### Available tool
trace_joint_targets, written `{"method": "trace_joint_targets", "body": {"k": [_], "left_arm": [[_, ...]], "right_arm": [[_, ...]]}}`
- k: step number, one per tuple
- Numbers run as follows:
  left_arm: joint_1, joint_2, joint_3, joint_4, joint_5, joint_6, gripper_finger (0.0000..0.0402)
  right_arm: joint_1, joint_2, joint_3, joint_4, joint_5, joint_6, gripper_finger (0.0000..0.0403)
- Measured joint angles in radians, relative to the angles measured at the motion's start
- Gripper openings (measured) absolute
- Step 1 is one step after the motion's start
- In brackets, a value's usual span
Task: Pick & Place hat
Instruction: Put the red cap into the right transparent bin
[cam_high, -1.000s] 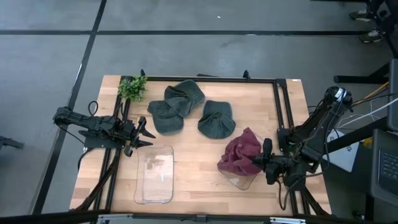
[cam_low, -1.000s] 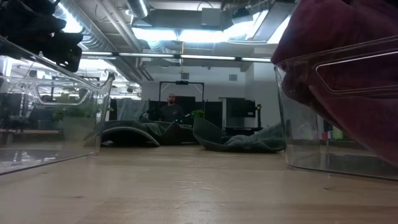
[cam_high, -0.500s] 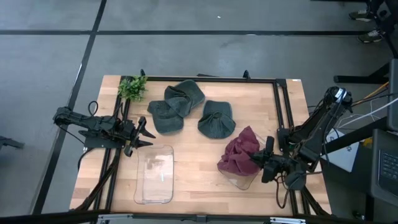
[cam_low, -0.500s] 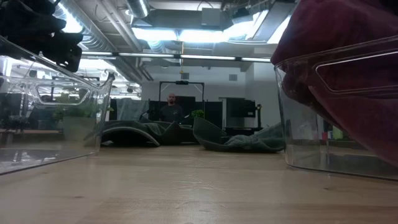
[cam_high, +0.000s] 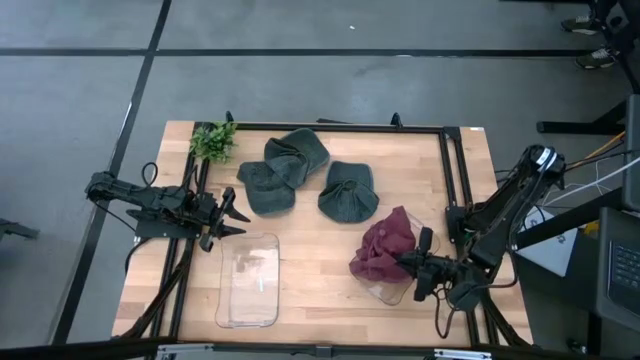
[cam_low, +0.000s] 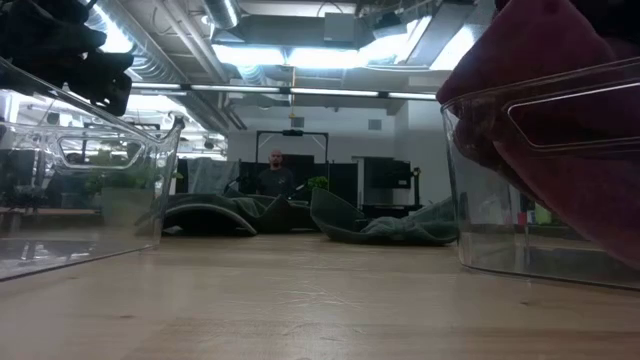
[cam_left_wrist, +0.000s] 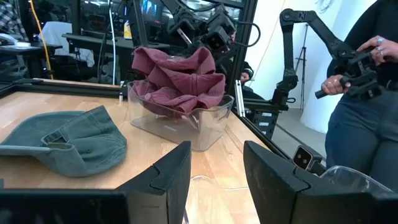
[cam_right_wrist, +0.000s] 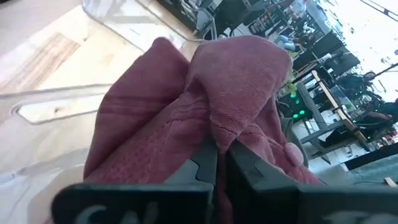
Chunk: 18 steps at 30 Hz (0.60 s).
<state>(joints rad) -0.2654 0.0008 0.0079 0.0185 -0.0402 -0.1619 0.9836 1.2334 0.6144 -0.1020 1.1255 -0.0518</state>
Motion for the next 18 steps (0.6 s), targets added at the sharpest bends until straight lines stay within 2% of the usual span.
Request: {"method": "trace_joint_targets", "body": {"k": [4, 11, 18], "left_arm": [[0.000, 0.000, 0.000, 0.000, 0.000, 0.000, 0.0143], [0.000, 0.000, 0.000, 0.000, 0.000, 0.000, 0.0143], [0.000, 0.000, 0.000, 0.000, 0.000, 0.000, 0.0143]], "right_arm": [[0.000, 0.012, 0.000, 0.000, -0.014, 0.054, 0.0014], [0.000, 0.012, 0.000, -0.011, -0.157, 0.233, 0.0014], [0.000, 0.012, 0.000, -0.093, -0.253, 0.414, 0.0014]]}}
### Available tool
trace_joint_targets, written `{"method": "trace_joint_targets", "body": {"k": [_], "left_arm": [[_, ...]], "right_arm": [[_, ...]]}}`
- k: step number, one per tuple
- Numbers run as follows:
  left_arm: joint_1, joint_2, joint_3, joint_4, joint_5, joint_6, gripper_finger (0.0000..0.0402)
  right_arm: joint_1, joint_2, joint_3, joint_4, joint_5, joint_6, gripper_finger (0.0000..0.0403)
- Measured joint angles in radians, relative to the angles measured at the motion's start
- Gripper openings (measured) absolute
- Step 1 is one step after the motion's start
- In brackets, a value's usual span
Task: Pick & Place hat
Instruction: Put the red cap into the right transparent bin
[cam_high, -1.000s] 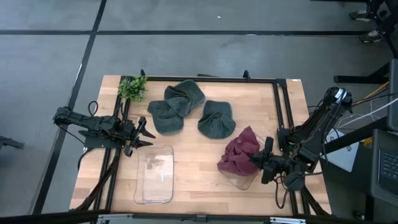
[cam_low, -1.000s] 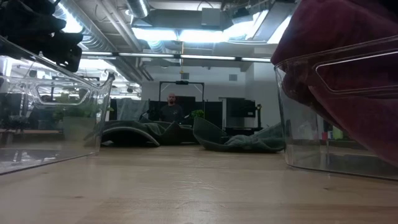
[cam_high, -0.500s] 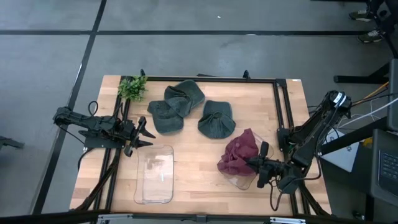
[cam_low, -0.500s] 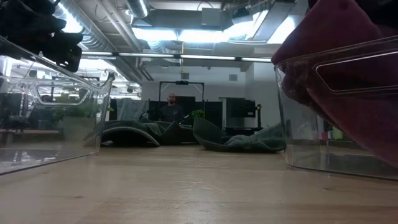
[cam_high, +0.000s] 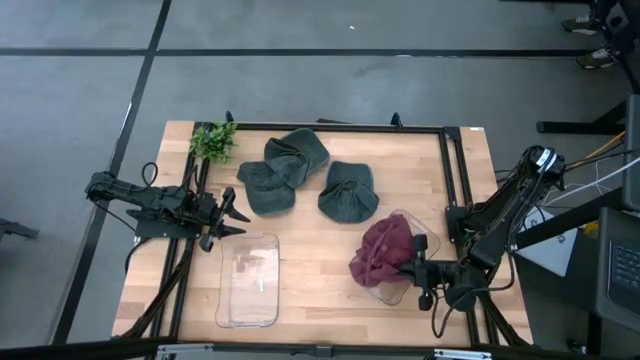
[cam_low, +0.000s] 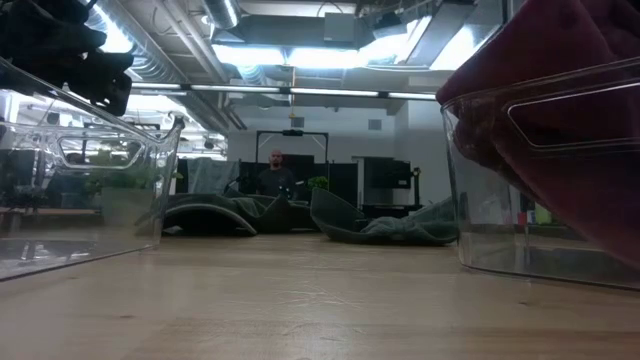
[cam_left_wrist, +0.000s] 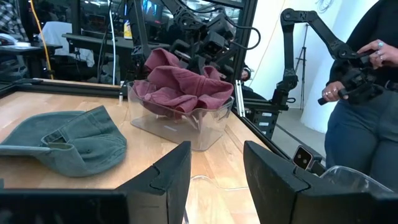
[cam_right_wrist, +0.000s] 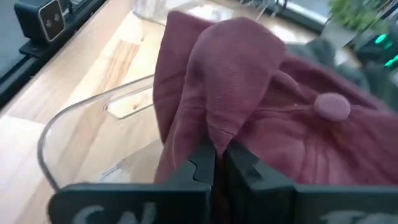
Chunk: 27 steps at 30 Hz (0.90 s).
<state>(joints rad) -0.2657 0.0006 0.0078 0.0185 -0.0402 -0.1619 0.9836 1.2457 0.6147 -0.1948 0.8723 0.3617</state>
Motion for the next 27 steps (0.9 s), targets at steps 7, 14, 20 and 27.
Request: {"method": "trace_joint_targets", "body": {"k": [7, 14, 20, 27], "left_arm": [[0.000, 0.000, 0.000, 0.000, 0.000, 0.000, 0.0143], [0.000, 0.000, 0.000, 0.000, 0.000, 0.000, 0.0143], [0.000, 0.000, 0.000, 0.000, 0.000, 0.000, 0.0143], [0.000, 0.000, 0.000, 0.000, 0.000, 0.000, 0.0143]], "right_arm": [[0.000, 0.000, 0.000, -0.021, -0.084, 0.081, 0.0015], [0.000, 0.000, 0.000, -0.024, -0.118, 0.098, 0.0045], [0.000, 0.000, 0.000, -0.025, -0.121, 0.109, 0.0089], [0.000, 0.001, 0.000, -0.025, -0.122, 0.109, 0.0142]]}}
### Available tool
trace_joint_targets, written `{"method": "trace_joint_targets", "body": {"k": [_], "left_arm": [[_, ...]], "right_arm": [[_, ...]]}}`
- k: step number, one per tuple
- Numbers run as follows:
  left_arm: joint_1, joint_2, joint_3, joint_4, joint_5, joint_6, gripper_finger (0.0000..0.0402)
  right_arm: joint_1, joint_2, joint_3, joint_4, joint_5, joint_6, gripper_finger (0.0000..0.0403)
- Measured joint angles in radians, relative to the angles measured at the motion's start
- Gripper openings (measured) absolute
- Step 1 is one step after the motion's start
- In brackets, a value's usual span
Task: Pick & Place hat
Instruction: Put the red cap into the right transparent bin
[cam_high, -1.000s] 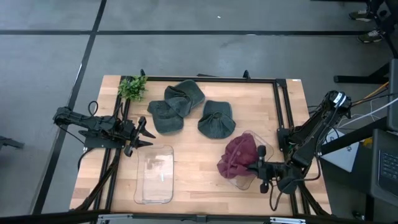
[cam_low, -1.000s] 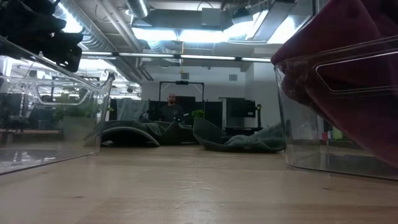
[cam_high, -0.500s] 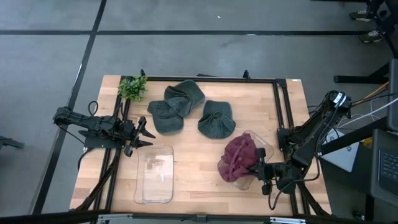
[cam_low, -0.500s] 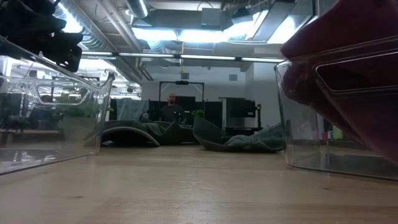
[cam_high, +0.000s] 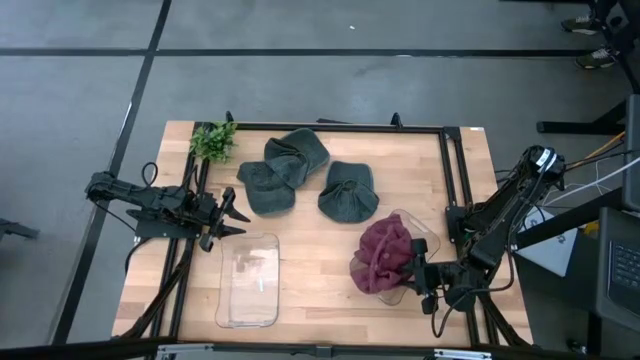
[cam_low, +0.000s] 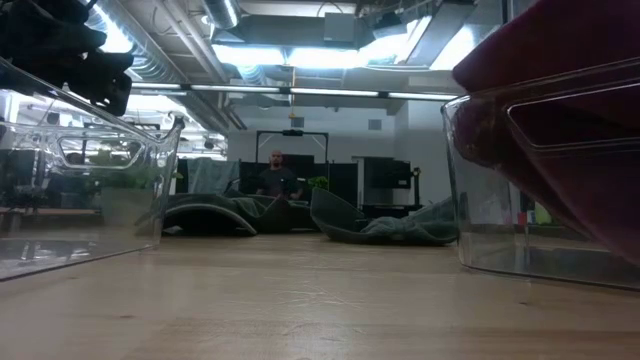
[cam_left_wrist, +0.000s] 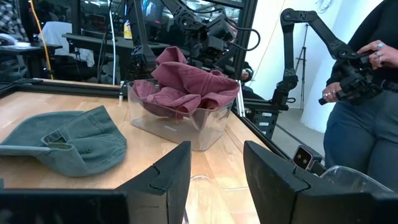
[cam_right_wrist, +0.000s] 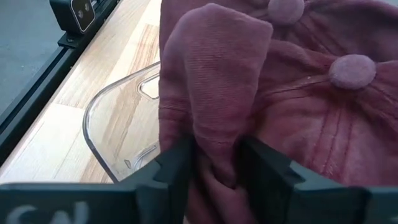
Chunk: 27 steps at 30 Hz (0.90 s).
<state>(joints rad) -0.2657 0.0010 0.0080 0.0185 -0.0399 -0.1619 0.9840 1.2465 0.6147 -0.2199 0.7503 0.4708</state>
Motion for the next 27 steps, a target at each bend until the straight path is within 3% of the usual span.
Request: {"method": "trace_joint_targets", "body": {"k": [14, 27], "left_arm": [[0.000, 0.000, 0.000, 0.000, 0.000, 0.000, 0.0143], [0.000, 0.000, 0.000, 0.000, 0.000, 0.000, 0.0143]], "right_arm": [[0.000, -0.007, 0.000, 0.024, 0.003, -0.051, 0.0220], [0.001, -0.151, 0.034, 0.027, -0.039, -0.121, 0.0230]]}}
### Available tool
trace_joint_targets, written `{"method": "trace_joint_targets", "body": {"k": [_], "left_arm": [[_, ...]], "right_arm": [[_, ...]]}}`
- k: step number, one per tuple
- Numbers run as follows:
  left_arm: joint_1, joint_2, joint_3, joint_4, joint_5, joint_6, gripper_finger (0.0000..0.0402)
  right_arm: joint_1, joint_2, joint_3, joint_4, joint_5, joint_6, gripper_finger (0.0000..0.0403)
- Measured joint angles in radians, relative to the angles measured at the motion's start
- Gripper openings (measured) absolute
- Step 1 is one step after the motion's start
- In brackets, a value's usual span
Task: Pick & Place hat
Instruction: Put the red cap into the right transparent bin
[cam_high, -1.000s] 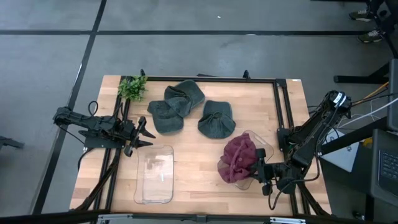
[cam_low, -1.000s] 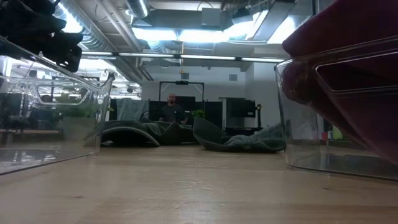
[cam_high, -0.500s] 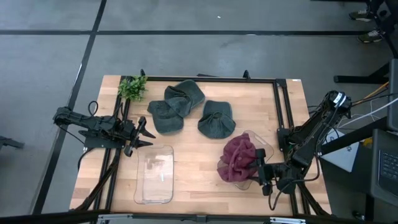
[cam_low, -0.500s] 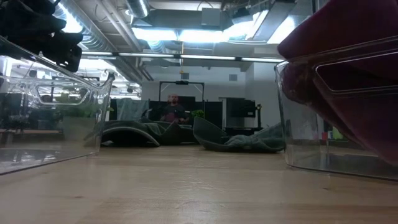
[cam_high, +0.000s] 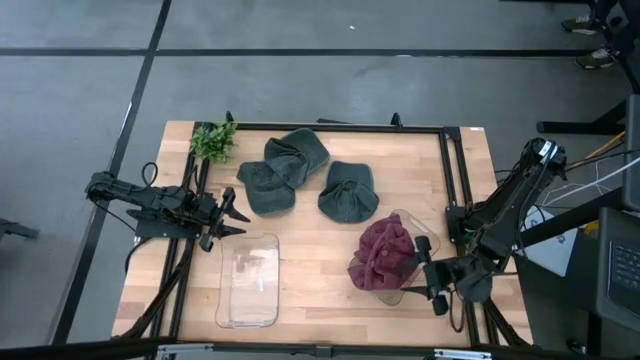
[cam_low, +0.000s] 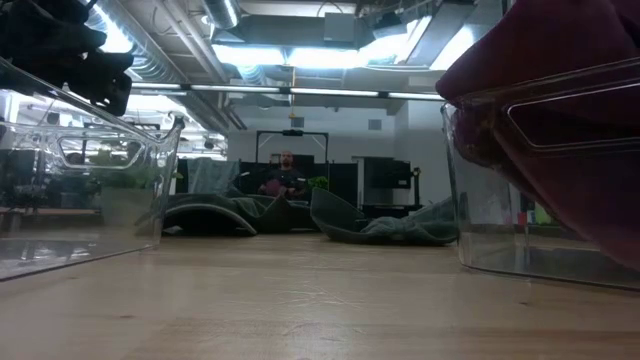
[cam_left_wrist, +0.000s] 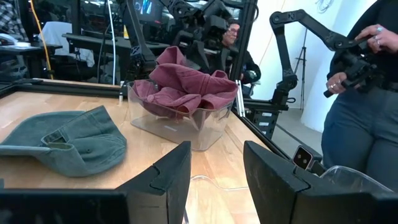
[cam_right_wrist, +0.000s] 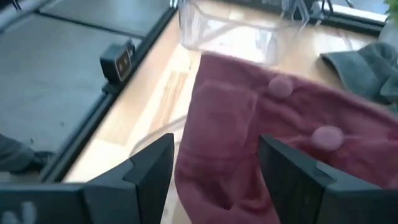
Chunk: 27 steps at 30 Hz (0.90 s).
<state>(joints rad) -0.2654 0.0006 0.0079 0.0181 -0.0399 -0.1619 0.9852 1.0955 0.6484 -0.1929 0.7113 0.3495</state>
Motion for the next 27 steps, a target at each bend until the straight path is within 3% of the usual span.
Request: {"method": "trace_joint_targets", "body": {"k": [6, 12, 15, 21, 24, 27], "left_arm": [[0.000, 0.000, 0.000, 0.000, 0.000, 0.000, 0.0143], [0.000, 0.000, 0.000, 0.000, 0.000, 0.000, 0.0143], [0.000, 0.000, 0.000, 0.000, 0.000, 0.000, 0.0143], [0.000, 0.000, 0.000, 0.000, 0.000, 0.000, 0.0143], [0.000, 0.000, 0.000, 0.000, 0.000, 0.000, 0.0143], [0.000, 0.000, 0.000, 0.000, 0.000, 0.000, 0.0143]], "right_arm": [[0.000, -0.052, 0.049, 0.001, -0.009, -0.074, 0.0230], [0.000, -0.073, 0.104, -0.017, -0.187, -0.087, 0.0230], [0.000, -0.066, 0.126, -0.018, -0.250, -0.056, 0.0230], [-0.016, -0.020, 0.171, -0.074, -0.258, 0.102, 0.0229], [-0.015, 0.017, 0.199, -0.087, -0.314, 0.146, 0.0215], [-0.014, 0.061, 0.228, -0.085, -0.354, 0.180, 0.0175]]}}
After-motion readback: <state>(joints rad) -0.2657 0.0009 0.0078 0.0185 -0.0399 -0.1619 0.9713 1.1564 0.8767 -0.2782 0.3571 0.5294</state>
